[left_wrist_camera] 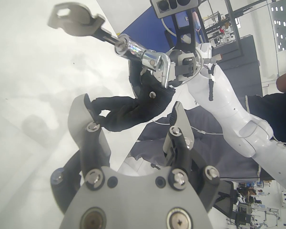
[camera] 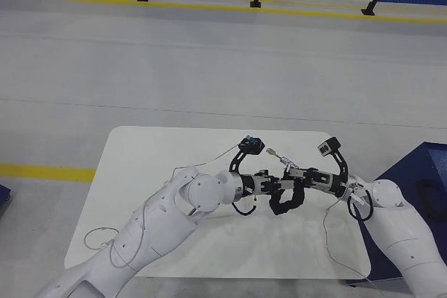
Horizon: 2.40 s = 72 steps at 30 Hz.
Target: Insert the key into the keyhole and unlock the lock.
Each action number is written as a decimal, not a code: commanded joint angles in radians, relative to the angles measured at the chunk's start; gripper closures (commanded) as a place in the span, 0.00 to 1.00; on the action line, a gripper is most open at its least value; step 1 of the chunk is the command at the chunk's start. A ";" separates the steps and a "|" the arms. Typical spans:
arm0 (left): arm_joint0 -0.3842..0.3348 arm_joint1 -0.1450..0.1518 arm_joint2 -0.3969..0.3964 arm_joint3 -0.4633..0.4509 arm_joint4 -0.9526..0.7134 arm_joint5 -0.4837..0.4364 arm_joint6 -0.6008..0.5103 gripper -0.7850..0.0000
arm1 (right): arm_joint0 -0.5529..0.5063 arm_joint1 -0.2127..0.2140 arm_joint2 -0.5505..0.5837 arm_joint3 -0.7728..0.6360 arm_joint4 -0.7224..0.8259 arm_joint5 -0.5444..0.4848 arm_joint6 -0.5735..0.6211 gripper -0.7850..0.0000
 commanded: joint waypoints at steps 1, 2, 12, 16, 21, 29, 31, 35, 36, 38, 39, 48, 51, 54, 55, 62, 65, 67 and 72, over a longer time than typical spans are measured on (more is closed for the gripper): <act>-0.014 -0.011 0.015 0.021 0.014 0.004 0.001 0.31 | 0.008 -0.004 -0.003 0.006 -0.003 0.001 0.003 1.00; -0.019 -0.016 0.020 0.030 0.020 0.010 0.006 0.35 | 0.012 -0.006 -0.003 0.009 -0.003 0.001 0.005 1.00; -0.036 -0.039 0.006 0.069 0.029 0.011 0.013 1.00 | 0.028 -0.019 -0.004 0.035 -0.024 -0.006 0.013 1.00; -0.025 -0.038 -0.014 0.059 0.035 0.004 0.015 1.00 | 0.031 -0.024 -0.004 0.044 -0.034 -0.004 0.004 1.00; -0.002 -0.033 -0.045 0.032 0.053 -0.013 0.021 1.00 | 0.036 -0.031 -0.006 0.058 -0.054 0.004 -0.023 1.00; 0.052 -0.021 -0.106 -0.027 0.049 -0.082 0.034 1.00 | 0.040 -0.042 -0.016 0.065 -0.094 0.018 -0.064 1.00; 0.066 -0.018 -0.123 -0.038 0.041 -0.106 0.038 1.00 | 0.039 -0.045 -0.016 0.066 -0.095 0.025 -0.073 1.00; 0.089 -0.012 -0.150 -0.058 0.033 -0.145 0.029 1.00 | 0.039 -0.049 -0.015 0.068 -0.107 0.038 -0.089 1.00; 0.095 -0.011 -0.155 -0.065 0.039 -0.152 0.033 1.00 | 0.039 -0.050 -0.015 0.067 -0.111 0.041 -0.090 1.00; 0.111 -0.008 -0.170 -0.081 0.033 -0.172 0.048 1.00 | 0.038 -0.051 -0.014 0.066 -0.118 0.043 -0.096 1.00; 0.117 -0.007 -0.176 -0.086 0.035 -0.176 0.046 1.00 | 0.037 -0.052 -0.014 0.066 -0.122 0.045 -0.101 1.00; 0.154 -0.002 -0.201 -0.113 0.038 -0.183 0.026 1.00 | 0.024 -0.057 -0.002 0.056 -0.132 0.027 -0.107 1.00; 0.159 -0.002 -0.205 -0.113 0.039 -0.177 0.026 1.00 | 0.018 -0.057 0.007 0.049 -0.135 0.009 -0.104 1.00; 0.165 -0.002 -0.213 -0.115 0.045 -0.173 0.034 1.00 | 0.013 -0.055 0.019 0.045 -0.141 -0.016 -0.102 1.00; 0.167 -0.002 -0.217 -0.114 0.045 -0.170 0.037 1.00 | 0.012 -0.055 0.021 0.043 -0.148 -0.023 -0.101 1.00; 0.169 0.006 -0.274 -0.116 0.099 -0.160 0.088 1.00 | 0.010 -0.047 0.053 0.044 -0.125 -0.038 -0.020 1.00; 0.169 0.011 -0.287 -0.115 0.152 -0.163 0.097 0.00 | 0.014 -0.045 0.062 0.053 -0.106 -0.010 0.022 1.00; 0.169 0.011 -0.287 -0.115 0.152 -0.163 0.097 0.00 | 0.014 -0.045 0.062 0.053 -0.106 -0.010 0.022 1.00; 0.179 0.010 -0.292 -0.118 0.121 -0.163 0.101 0.00 | 0.006 -0.046 0.058 0.048 -0.100 0.013 0.018 1.00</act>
